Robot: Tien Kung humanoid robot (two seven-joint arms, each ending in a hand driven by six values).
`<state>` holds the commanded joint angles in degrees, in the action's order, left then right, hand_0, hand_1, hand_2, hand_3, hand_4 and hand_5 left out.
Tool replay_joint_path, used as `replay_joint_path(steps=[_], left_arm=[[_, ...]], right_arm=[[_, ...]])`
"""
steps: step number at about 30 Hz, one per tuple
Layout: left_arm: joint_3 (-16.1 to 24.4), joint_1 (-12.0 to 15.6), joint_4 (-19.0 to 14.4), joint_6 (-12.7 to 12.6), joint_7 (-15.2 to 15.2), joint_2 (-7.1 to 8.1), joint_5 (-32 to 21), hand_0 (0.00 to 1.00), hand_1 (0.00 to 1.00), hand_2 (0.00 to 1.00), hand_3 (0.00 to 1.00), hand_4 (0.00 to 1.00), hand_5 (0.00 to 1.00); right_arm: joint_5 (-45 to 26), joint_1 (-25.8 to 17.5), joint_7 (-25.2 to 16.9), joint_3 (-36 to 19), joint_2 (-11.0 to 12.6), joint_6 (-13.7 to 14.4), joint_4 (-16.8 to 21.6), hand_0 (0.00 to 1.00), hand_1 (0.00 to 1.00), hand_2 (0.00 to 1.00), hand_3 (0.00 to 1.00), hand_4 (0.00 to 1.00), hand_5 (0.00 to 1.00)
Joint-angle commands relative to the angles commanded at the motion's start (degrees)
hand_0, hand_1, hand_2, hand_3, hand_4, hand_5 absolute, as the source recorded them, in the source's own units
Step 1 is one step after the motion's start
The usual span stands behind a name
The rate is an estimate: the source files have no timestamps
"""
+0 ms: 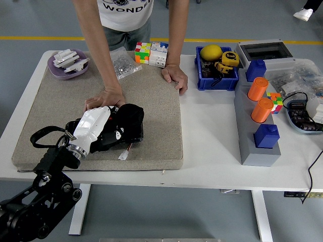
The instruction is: Pick the rag up,wipe the panel,place it on the desk
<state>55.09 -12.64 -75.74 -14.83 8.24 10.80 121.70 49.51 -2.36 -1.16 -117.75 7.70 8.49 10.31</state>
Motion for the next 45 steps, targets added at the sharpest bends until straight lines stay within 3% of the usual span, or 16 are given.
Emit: replay_joint_path(steps=[8,14,45], left_arm=[[-2.99,-0.37,-1.52,0.37,0.60,0.21,-0.05,0.311,0.364,0.531,0.506,0.309,0.002],[-2.87,-0.27,-1.06,0.14,0.47,-0.09,-0.06,0.310,0.364,0.532,0.507,0.314,0.002],[14.99,4.40,2.10,-0.10,-0.11,0.41,2.62,0.310,0.367,0.534,0.513,0.338,0.002]], right_arm=[[-0.29,0.04,0.18,0.45,0.02,-0.13,0.00,0.699,0.613,0.590,0.573,0.997,0.444],[0.05,0.00,0.24,0.21,0.04,-0.28,0.00,0.699,0.613,0.590,0.572,0.996,0.444],[0.47,-0.25,0.19,-0.18,-0.16,-0.65,0.00,0.699,0.613,0.594,0.573,0.998,0.449]])
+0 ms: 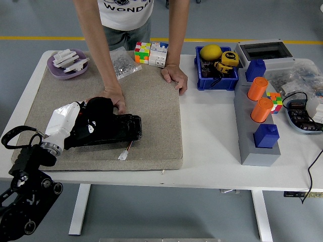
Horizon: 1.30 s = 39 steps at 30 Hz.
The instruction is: Pick the rag up,wipe the panel,place it on the desk
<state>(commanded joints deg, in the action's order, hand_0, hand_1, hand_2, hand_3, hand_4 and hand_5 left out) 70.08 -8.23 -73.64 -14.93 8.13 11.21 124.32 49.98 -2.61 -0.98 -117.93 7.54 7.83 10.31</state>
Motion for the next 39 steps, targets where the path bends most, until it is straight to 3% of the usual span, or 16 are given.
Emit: replay_joint_path(steps=[15,29,30,35,36,39], left_arm=[[9.10,2.51,2.08,-0.44,-0.67,0.28,0.58,0.310,0.367,0.534,0.512,0.338,0.002],[15.08,2.63,9.09,-2.41,-3.10,0.54,-0.62,0.308,0.363,0.529,0.506,0.300,0.002],[15.17,2.46,9.72,-2.65,-3.49,0.62,-1.11,0.310,0.377,0.540,0.523,0.370,0.002],[15.54,1.52,12.86,-2.85,-4.69,1.00,-3.55,0.310,0.377,0.540,0.523,0.370,0.002],[15.53,1.48,13.11,-2.51,-4.66,1.03,-4.15,0.360,0.473,0.566,0.556,0.536,0.077],[15.37,1.45,13.39,-1.77,-4.72,1.05,-5.23,0.360,0.473,0.566,0.556,0.536,0.077]], right_arm=[[-1.19,-0.24,0.06,1.17,-0.13,0.13,0.00,0.699,0.613,0.594,0.573,0.998,0.451],[-2.42,-0.46,0.16,2.54,-0.35,0.39,0.00,0.700,0.613,0.597,0.574,0.998,0.453],[-2.48,-0.47,0.19,2.64,-0.33,0.42,0.00,0.699,0.613,0.596,0.574,0.998,0.453],[-2.24,-0.42,0.29,2.61,-0.33,0.51,0.00,0.699,0.613,0.596,0.574,0.998,0.453],[-2.26,-0.43,0.32,2.66,-0.36,0.53,0.00,0.699,0.613,0.596,0.574,0.998,0.453],[-2.40,-0.48,0.39,2.83,-0.40,0.61,0.00,0.699,0.613,0.596,0.574,0.998,0.453]])
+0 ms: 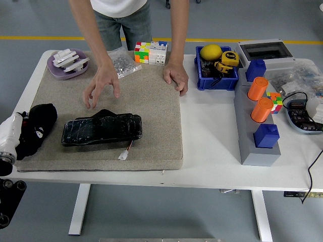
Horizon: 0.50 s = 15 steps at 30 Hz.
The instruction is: Pick the rag up,wipe the panel,place it on the desk
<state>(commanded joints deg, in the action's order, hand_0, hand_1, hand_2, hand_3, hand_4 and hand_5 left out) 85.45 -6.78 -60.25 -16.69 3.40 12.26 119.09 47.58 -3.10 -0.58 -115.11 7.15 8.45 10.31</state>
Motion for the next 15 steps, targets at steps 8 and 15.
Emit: replay_joint_path(steps=[8,15], left_arm=[[-0.15,0.43,-0.34,0.28,-1.01,-0.50,-3.04,0.459,0.649,0.632,0.659,0.693,0.135],[1.04,1.31,-2.28,0.07,-1.43,-0.57,-4.94,0.596,0.763,0.783,0.863,0.998,0.426]], right_arm=[[0.93,-0.03,0.13,-0.90,-0.03,0.06,0.00,0.700,0.613,0.595,0.574,0.998,0.454],[1.40,-0.13,0.23,-1.30,-0.01,0.16,0.00,0.701,0.612,0.595,0.574,0.998,0.451]])
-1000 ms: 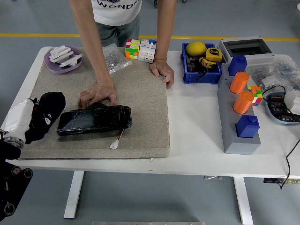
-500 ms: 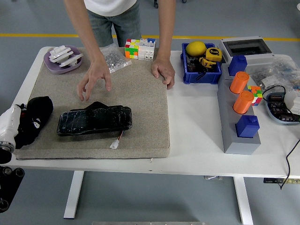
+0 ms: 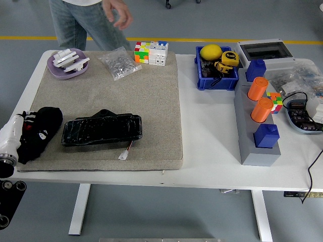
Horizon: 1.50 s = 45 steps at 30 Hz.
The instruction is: Pick the rag up,wipe the panel,place it on the desk
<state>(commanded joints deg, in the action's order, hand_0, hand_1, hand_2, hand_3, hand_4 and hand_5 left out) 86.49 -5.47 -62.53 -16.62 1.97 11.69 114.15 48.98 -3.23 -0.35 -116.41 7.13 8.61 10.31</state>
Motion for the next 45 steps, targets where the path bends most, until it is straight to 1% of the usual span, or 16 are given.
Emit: replay_joint_path(steps=[5,6,8,12,13,17,19,23,24,29,30,31,39,42,43,45], left_arm=[[1.78,1.37,-3.31,-0.01,-0.92,0.12,-2.82,0.596,0.763,0.783,0.863,0.998,0.426],[2.08,1.66,-3.97,-0.13,-1.26,0.20,-3.39,0.586,0.751,0.776,0.854,0.998,0.480],[2.97,2.55,-5.82,-0.33,-2.18,0.51,-5.40,0.586,0.751,0.776,0.854,0.998,0.480],[4.79,4.12,-9.91,-0.29,-4.49,1.33,-11.93,0.586,0.751,0.776,0.854,0.998,0.480],[4.99,4.38,-10.78,-0.33,-4.94,1.52,-13.56,0.584,0.704,0.744,0.805,0.998,0.510],[4.56,4.99,-13.86,-0.10,-8.64,2.27,-22.11,0.584,0.704,0.744,0.805,0.998,0.510],[3.74,4.96,-14.63,1.93,-10.76,2.39,-26.92,0.594,0.684,0.723,0.750,0.998,0.515],[2.34,5.08,-15.51,8.22,-14.08,2.04,-36.60,0.594,0.684,0.723,0.750,0.998,0.515],[2.22,5.15,-15.72,10.65,-14.51,1.76,-39.96,0.617,0.664,0.685,0.603,0.928,0.486],[2.10,5.72,-17.34,16.40,-15.37,0.21,-51.13,0.617,0.664,0.685,0.603,0.928,0.486],[2.11,5.87,-17.99,17.53,-15.59,-0.37,-54.11,0.612,0.651,0.620,0.561,0.871,0.390],[2.08,5.90,-18.38,18.27,-15.71,-0.75,-56.34,0.612,0.651,0.620,0.561,0.871,0.390],[2.10,6.13,-19.14,20.06,-15.66,-2.56,-74.99,0.596,0.645,0.604,0.557,0.867,0.359],[2.51,6.21,-18.42,20.14,-15.46,-3.06,-76.41,0.596,0.645,0.604,0.557,0.867,0.359],[2.60,6.25,-18.29,20.14,-15.45,-3.16,-76.34,0.592,0.620,0.601,0.563,0.783,0.223],[2.68,6.23,-18.04,20.12,-15.48,-3.28,-76.21,0.592,0.620,0.601,0.563,0.783,0.223]], right_arm=[[-0.23,-0.18,0.12,0.24,0.03,0.21,0.00,0.701,0.612,0.595,0.574,0.998,0.451],[-0.22,-0.20,0.13,0.23,0.04,0.25,0.00,0.702,0.612,0.594,0.573,0.998,0.452],[-0.19,-0.23,0.19,0.27,0.09,0.35,0.00,0.702,0.612,0.594,0.573,0.998,0.452],[-0.38,-0.37,0.39,0.81,0.25,0.65,0.00,0.702,0.612,0.594,0.573,0.998,0.452],[-0.50,-0.41,0.45,1.04,0.30,0.73,0.00,0.702,0.611,0.595,0.573,0.998,0.450],[-1.72,-0.62,0.68,2.78,0.47,1.20,0.00,0.702,0.611,0.595,0.573,0.998,0.450],[-2.85,-0.71,0.86,4.21,0.52,1.52,0.00,0.702,0.612,0.593,0.573,0.998,0.448],[-3.64,-0.89,1.14,5.75,0.54,1.83,0.00,0.702,0.612,0.593,0.573,0.998,0.448],[-4.02,-0.96,1.26,6.64,0.57,1.86,0.00,0.703,0.611,0.594,0.572,0.996,0.447],[-8.16,-1.50,1.90,14.20,1.18,1.49,0.00,0.703,0.611,0.594,0.572,0.996,0.447],[-9.80,-1.60,2.08,16.57,1.23,1.49,0.00,0.703,0.613,0.591,0.570,0.992,0.440],[-10.89,-1.65,2.16,18.20,1.18,1.49,0.00,0.703,0.613,0.591,0.570,0.992,0.440],[-12.80,-1.83,2.20,20.78,0.61,1.51,0.00,0.703,0.612,0.592,0.570,0.990,0.437],[-12.58,-1.57,2.17,20.83,0.66,1.39,0.00,0.703,0.612,0.592,0.570,0.990,0.437],[-12.50,-1.49,2.13,20.81,0.69,1.34,0.00,0.703,0.612,0.591,0.569,0.989,0.436],[-12.46,-1.34,2.10,20.84,0.71,1.26,0.00,0.703,0.612,0.591,0.569,0.989,0.436]])
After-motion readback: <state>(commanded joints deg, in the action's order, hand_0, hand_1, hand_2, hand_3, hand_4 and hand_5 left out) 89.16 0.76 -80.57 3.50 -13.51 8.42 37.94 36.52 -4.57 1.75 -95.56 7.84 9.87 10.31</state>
